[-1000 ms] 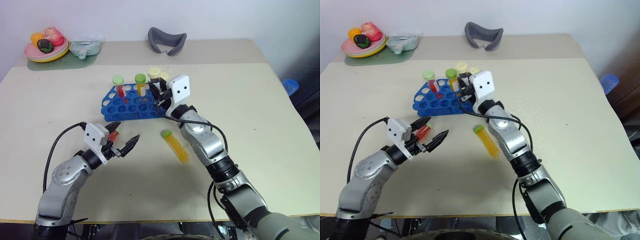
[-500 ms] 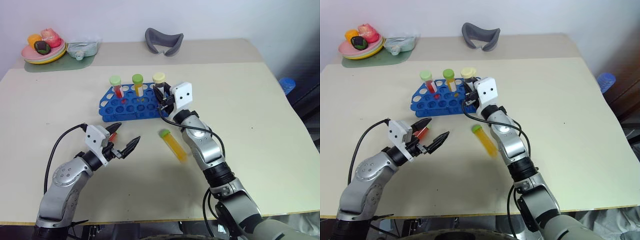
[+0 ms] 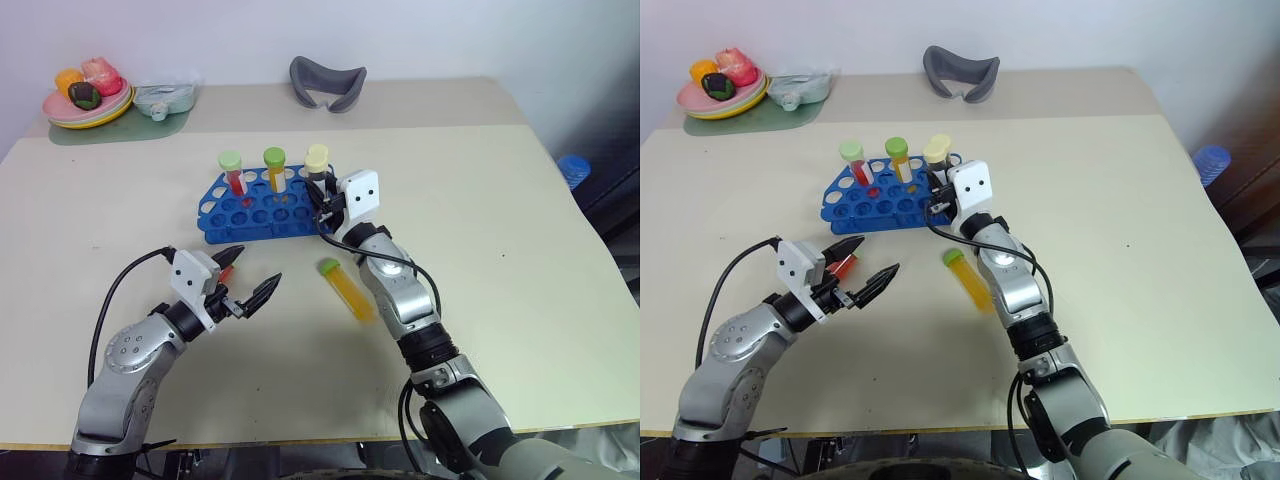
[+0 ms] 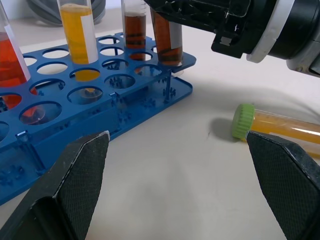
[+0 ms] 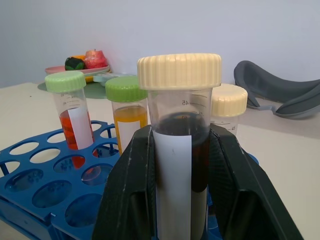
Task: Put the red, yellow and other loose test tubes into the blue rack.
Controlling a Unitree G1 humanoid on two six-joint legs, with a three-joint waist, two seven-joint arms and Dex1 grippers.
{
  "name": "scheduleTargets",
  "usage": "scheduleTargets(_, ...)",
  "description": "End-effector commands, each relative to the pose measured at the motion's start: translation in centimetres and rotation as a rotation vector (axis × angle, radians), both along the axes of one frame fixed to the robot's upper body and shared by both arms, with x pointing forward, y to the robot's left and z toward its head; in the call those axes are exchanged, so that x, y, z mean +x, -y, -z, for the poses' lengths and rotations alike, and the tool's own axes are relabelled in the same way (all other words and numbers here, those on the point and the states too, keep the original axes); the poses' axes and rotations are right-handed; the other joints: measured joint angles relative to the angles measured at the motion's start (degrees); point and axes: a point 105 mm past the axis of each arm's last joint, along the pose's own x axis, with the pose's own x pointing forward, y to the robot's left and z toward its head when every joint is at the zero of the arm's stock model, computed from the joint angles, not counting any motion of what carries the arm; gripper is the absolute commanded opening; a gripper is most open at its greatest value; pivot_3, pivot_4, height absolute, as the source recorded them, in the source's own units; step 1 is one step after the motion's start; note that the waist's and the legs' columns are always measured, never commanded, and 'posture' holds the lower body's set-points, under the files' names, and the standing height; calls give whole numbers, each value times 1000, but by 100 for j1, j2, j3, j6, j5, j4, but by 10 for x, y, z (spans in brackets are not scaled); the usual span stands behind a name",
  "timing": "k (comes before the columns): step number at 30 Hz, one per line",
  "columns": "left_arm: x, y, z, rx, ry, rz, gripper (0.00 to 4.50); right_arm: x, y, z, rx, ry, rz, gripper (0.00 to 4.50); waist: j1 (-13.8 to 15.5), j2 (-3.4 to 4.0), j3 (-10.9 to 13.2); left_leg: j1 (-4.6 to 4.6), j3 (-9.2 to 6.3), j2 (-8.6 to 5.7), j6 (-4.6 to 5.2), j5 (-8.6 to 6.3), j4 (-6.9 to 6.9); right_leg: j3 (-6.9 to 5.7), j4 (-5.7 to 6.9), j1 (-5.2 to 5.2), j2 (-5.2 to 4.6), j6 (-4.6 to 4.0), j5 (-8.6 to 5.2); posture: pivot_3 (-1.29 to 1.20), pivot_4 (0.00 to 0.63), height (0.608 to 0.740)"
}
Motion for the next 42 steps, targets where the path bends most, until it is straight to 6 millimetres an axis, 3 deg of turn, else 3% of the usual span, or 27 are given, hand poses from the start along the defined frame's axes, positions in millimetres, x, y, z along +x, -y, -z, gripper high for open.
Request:
scheduleTargets(1,-2,4,-10,5,51,15,4500,-4,-3,-18,50,55,-33,1303,0,0,0,1,0,0,0,0,0,0,2,0,0,0,0,0,150,740)
scheduleTargets(6,-4,6,-10,3,49,23,4500,-11,5,-37,34,109,-26,3715,5,0,0,2,0,0,-2,1,0,1,5,0,0,0,0,0,150,740)
scheduleTargets(12,-5,5,-9,5,42,26,4500,-29,38,-59,-43,63,-83,3715,20,0,0,2,-1,-1,-2,1,1,0,6,1,-1,0,0,0,150,740)
scheduleTargets(15,-6,4,-8,7,36,28,4500,-41,59,-55,-149,-58,-124,3715,26,0,0,0,-1,-2,-2,1,2,1,5,2,-2,0,-1,0,150,740)
scheduleTargets(21,-9,6,-2,38,9,87,4500,-83,91,-28,-476,-399,-214,3715,6,3,2,5,-1,-2,1,0,0,3,4,3,3,-2,-2,0,150,740)
scheduleTargets(25,-10,8,3,58,-9,129,4500,-104,81,-19,-580,-615,-292,3715,-6,4,1,14,1,0,2,-1,0,9,6,6,7,-3,-2,0,150,740)
scheduleTargets(30,-10,11,8,88,-15,164,4500,-92,63,0,-594,-754,-259,3715,28,-2,-1,17,0,-1,2,-1,0,7,4,14,6,-3,-3,0,150,740)
scheduleTargets(42,-18,12,9,80,-24,160,4500,-77,44,28,-649,-975,-113,3715,4,-2,-1,-6,-2,-1,3,0,3,4,4,-4,3,-2,-2,0,150,740)
